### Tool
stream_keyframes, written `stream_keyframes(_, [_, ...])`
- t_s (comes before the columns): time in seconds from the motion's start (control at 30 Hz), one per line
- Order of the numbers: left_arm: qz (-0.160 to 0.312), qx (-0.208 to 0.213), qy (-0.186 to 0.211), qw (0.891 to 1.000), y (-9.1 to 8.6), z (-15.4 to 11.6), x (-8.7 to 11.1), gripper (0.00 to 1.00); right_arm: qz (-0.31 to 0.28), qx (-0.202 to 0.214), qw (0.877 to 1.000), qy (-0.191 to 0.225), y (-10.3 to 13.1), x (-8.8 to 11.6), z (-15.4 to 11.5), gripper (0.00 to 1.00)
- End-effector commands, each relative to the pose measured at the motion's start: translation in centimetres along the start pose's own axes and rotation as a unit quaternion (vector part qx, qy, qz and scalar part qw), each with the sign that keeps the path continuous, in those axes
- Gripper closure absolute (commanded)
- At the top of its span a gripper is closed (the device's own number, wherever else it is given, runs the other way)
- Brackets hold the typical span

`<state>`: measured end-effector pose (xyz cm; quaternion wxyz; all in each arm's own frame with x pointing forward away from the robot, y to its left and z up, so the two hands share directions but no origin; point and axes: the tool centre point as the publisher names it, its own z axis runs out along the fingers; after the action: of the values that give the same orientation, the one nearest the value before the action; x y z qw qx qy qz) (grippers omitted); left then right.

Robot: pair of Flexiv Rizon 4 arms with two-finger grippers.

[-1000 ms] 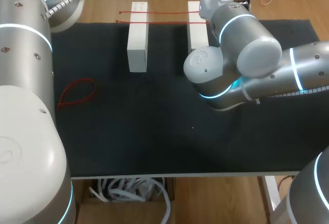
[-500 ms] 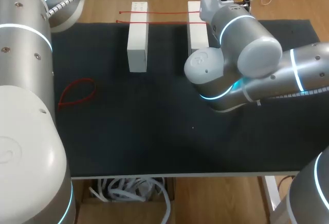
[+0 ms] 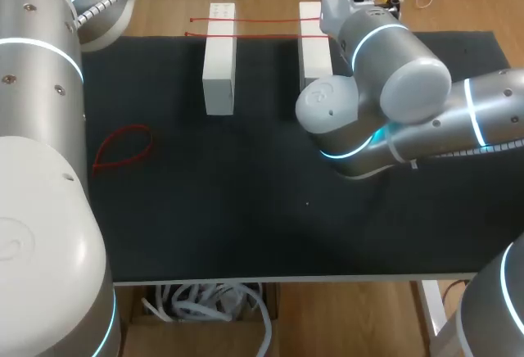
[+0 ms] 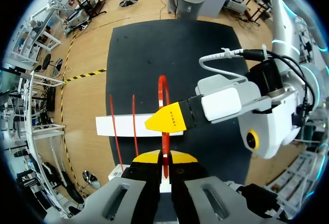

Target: Grab the tape and strap the tape.

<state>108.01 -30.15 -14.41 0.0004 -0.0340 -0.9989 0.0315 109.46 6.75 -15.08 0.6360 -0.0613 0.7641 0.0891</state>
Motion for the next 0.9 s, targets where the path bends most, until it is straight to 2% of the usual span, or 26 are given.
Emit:
stream_keyframes(0.03, [0.0, -0.001, 0.001, 1.0, 0.0, -0.1, 0.0, 1.0, -0.002, -0.002, 1.0, 0.006, -0.3, -0.3, -0.2, 1.0])
stream_keyframes(0.9, [0.0, -0.001, 0.001, 1.0, 0.0, -0.1, 0.0, 1.0, -0.019, 0.005, 1.0, 0.009, -2.8, -0.5, -0.7, 1.0])
